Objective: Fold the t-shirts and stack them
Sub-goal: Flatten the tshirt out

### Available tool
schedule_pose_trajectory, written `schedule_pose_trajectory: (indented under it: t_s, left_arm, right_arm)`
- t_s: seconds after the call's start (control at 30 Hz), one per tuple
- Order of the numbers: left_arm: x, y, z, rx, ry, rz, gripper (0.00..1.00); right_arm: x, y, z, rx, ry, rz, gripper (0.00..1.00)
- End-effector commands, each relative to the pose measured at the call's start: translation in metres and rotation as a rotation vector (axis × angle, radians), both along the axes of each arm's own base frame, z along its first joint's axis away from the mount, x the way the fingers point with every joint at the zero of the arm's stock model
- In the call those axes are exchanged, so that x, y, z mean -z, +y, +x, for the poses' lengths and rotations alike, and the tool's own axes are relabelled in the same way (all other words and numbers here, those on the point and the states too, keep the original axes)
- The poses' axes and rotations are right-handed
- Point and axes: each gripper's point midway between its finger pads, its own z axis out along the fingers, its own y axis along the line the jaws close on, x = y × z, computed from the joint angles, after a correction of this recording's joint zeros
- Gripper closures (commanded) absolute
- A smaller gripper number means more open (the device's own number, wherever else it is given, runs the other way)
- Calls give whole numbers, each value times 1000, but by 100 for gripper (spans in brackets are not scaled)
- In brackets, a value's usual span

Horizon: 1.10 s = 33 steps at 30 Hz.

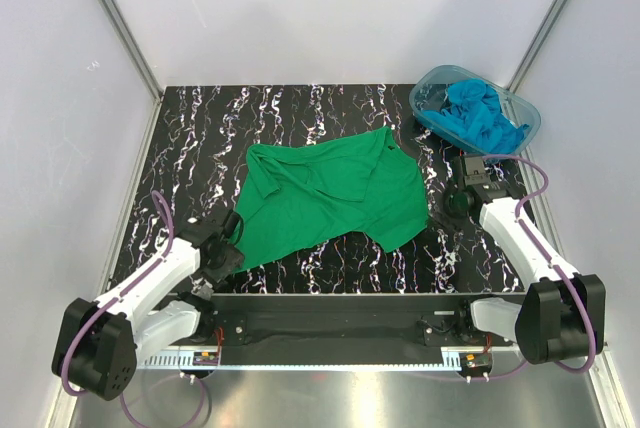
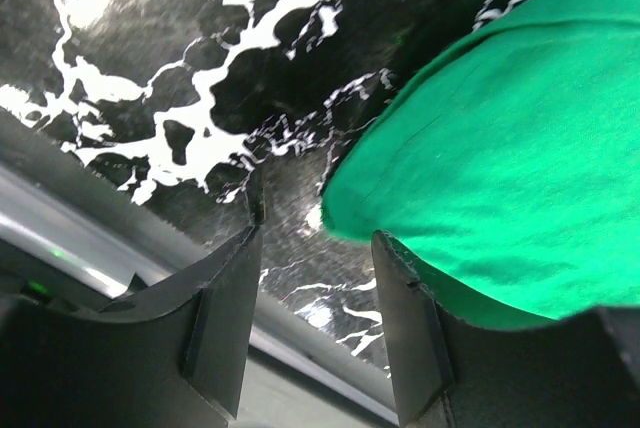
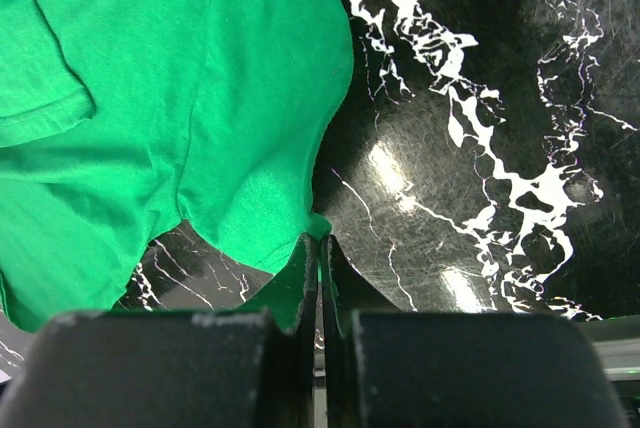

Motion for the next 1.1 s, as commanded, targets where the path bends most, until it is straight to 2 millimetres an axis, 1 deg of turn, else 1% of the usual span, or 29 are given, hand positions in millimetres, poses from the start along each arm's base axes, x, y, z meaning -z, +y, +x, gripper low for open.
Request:
schedule_pose_trajectory:
  t_s: [0.0, 0.17, 0.27, 0.33, 0.4, 0.47, 0.53, 0.57, 0.6, 0.63, 0.67, 0.7, 0.73, 0.8, 0.83, 0.87, 0.9, 0.93, 0.97, 1.0, 1.03, 1.07]
  left_arm:
    - [-3, 5, 18, -12, -74, 33, 47]
    - [-4, 9, 21, -13, -82, 61, 51]
    - [2, 6, 21, -12, -76, 45, 51]
    - [10, 4, 17, -16, -53, 32, 52]
    - [9, 2, 20, -15, -59, 26, 53]
    - [9, 0, 21, -6, -66, 16, 57]
    - [10, -1, 22, -5, -75, 6, 65]
    - [9, -3, 22, -4, -79, -2, 77]
    - [8, -3, 23, -5, -85, -4, 83]
    - [7, -3, 23, 2, -90, -7, 90]
    - [1, -3, 25, 4, -111, -9, 100]
    - [-23, -1, 37, 22, -182, 1, 100]
    - [-31, 1, 40, 28, -200, 8, 100]
    - [-52, 9, 48, 39, -254, 53, 100]
    - [-75, 10, 56, 49, -306, 58, 100]
    - [-90, 12, 62, 78, -340, 77, 100]
    - [-103, 19, 63, 80, -359, 116, 100]
    - [-117, 22, 67, 89, -388, 133, 100]
    - [-151, 22, 80, 118, -466, 146, 100]
    - [-167, 25, 84, 130, -499, 173, 100]
    - [-185, 26, 88, 150, -536, 183, 100]
    - [-214, 27, 94, 200, -608, 205, 100]
  right_arm:
    - [-19, 3, 10, -26, -64, -3, 100]
    - [-18, 2, 9, -30, -59, -7, 100]
    - [-18, 2, 9, -30, -60, -8, 100]
    - [-18, 1, 10, -28, -59, -11, 100]
    - [-18, 1, 10, -27, -56, -14, 100]
    - [-19, 1, 10, -28, -57, -16, 100]
    - [-19, 0, 11, -28, -48, -19, 100]
    - [-19, 0, 12, -33, -47, -20, 100]
    - [-22, 1, 14, -32, -50, -21, 100]
    - [-23, -1, 14, -32, -47, -29, 100]
    - [-25, -1, 15, -32, -50, -31, 100]
    - [-37, -4, 21, -42, -69, -53, 100]
    - [-47, -3, 28, -46, -90, -52, 100]
    - [-57, -3, 31, -55, -97, -57, 100]
    - [-72, -2, 39, -62, -135, -57, 100]
    - [-78, -2, 40, -64, -137, -58, 100]
    - [-86, -2, 42, -71, -151, -60, 100]
    - [-105, -1, 50, -74, -202, -58, 100]
    - [-114, -2, 51, -73, -218, -63, 100]
    - [-124, -5, 54, -64, -242, -81, 100]
    - [-146, -6, 61, -63, -298, -83, 100]
    - [-158, -8, 61, -61, -322, -93, 100]
